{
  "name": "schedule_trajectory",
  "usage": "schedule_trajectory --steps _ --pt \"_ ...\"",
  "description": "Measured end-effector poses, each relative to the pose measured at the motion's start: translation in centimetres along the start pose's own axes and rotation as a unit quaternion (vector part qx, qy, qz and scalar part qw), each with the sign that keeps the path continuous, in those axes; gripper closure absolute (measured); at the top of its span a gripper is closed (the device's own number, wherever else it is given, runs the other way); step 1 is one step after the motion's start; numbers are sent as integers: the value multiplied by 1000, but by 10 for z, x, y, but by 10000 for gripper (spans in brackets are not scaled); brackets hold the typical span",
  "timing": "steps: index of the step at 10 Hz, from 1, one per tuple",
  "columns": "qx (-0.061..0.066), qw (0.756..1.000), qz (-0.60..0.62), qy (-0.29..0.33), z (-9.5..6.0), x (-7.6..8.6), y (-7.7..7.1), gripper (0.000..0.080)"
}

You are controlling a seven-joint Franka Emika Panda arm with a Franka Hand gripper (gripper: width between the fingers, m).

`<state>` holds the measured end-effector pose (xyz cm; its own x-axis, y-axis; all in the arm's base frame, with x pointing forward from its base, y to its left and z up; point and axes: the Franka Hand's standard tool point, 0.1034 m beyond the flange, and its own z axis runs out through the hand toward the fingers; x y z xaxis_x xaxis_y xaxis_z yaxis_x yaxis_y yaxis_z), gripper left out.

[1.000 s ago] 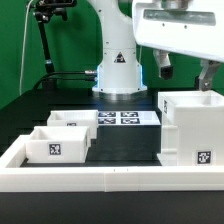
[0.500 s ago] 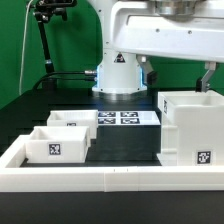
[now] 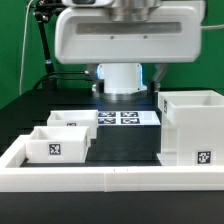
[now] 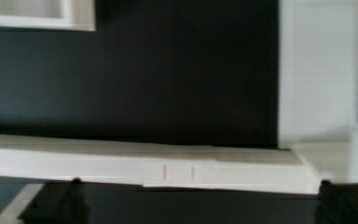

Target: Assemble drawer

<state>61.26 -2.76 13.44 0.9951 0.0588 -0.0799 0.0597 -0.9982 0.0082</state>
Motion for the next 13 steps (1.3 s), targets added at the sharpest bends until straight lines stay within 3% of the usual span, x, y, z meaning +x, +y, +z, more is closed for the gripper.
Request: schedule_trajectory --steps 3,9,13 --pt "-7 1000 -3 14 15 -8 23 151" --pt "-6 1000 -3 13 16 -8 22 151" --pt "-2 1000 7 5 41 -46 48 151"
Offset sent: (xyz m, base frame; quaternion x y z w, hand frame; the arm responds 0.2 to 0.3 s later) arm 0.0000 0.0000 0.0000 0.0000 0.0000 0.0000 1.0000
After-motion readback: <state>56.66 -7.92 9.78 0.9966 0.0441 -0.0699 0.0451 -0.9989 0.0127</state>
